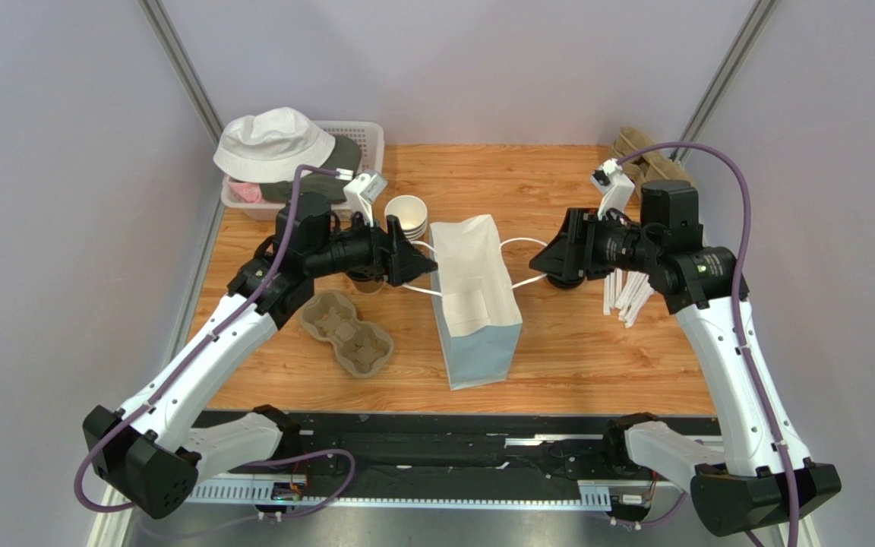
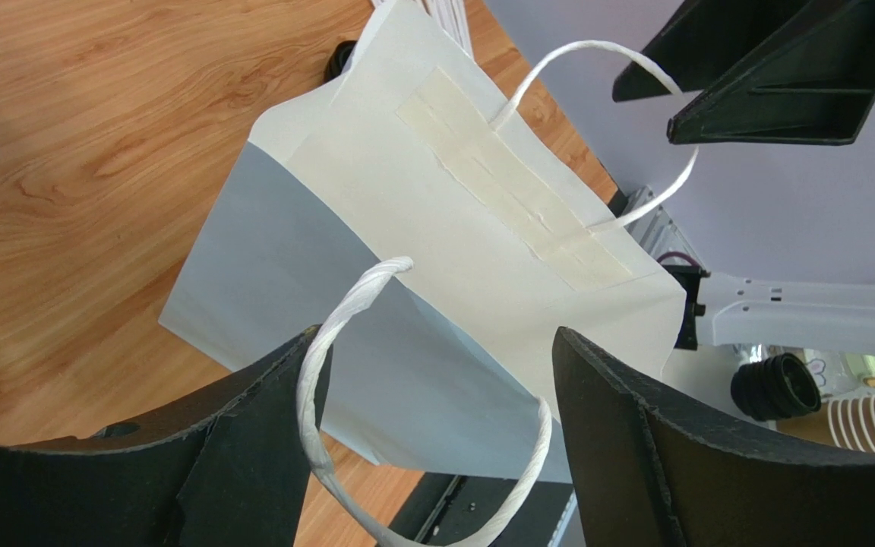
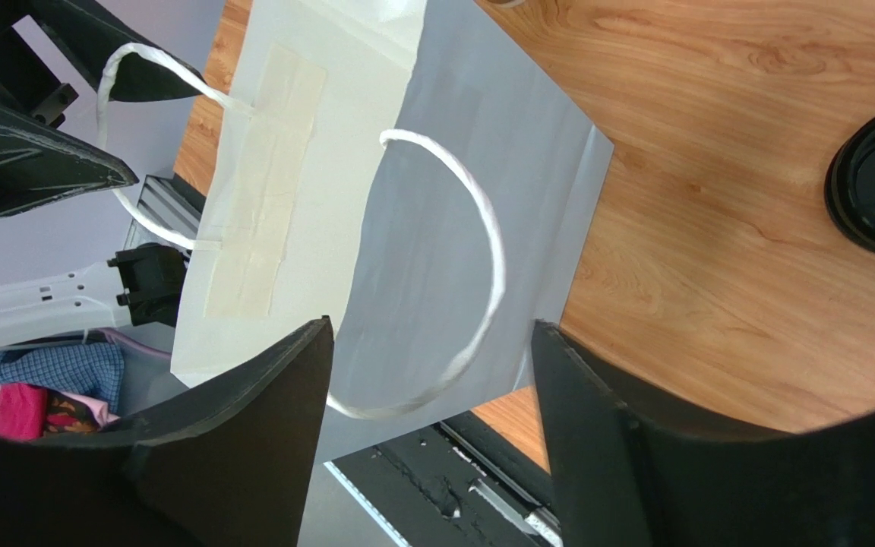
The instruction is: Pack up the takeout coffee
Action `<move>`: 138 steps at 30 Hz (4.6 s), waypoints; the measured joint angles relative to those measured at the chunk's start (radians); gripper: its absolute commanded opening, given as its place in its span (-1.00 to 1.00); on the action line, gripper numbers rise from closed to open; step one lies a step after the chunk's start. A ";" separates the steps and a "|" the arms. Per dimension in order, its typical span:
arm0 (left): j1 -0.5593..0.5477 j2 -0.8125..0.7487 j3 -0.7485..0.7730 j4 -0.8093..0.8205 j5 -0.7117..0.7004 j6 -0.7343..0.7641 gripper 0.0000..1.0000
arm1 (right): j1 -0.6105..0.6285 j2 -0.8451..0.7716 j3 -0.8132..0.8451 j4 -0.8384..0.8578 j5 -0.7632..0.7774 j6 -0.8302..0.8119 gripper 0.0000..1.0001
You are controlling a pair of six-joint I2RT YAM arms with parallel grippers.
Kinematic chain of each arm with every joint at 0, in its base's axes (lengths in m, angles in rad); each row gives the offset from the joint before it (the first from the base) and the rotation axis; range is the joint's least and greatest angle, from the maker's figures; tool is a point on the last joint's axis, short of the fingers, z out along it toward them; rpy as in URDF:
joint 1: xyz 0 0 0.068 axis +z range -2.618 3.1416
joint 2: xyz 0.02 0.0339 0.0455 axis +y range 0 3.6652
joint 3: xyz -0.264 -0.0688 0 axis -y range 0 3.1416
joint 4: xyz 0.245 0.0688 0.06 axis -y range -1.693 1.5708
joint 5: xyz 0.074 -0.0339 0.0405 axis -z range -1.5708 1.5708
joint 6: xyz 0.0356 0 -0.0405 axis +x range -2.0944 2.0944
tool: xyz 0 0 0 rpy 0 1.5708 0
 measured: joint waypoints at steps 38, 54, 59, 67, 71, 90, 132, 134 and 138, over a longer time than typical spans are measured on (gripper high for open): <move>0.827 0.412 0.082 -0.697 0.157 1.143 0.56 | 0.000 0.324 0.385 -0.038 -0.033 -0.280 0.80; 0.824 0.736 0.201 -0.715 0.174 1.293 0.35 | -0.001 0.330 0.391 -0.070 -0.007 -0.247 1.00; 0.806 0.750 0.187 -0.715 0.184 1.317 0.27 | -0.001 0.357 0.433 -0.079 -0.059 -0.315 1.00; 0.772 0.758 0.145 -0.716 0.197 1.337 -0.26 | 0.000 0.415 0.483 -0.060 -0.163 -0.387 1.00; 0.769 0.758 0.143 -0.718 0.205 1.346 -0.76 | 0.000 0.480 0.543 -0.037 -0.211 -0.404 1.00; 0.768 0.611 0.233 -0.989 0.203 1.465 -1.00 | 0.209 0.661 0.743 -0.166 -0.208 -0.797 0.94; 0.706 0.771 0.367 -0.946 0.098 1.433 0.16 | 0.315 0.765 0.771 -0.354 0.048 -1.244 -1.00; 0.731 0.771 0.367 -0.938 0.110 1.421 0.18 | 0.315 0.763 0.771 -0.354 0.055 -1.241 -1.00; 0.760 0.771 0.366 -0.926 0.122 1.407 0.19 | 0.315 0.755 0.767 -0.356 0.073 -1.224 -1.00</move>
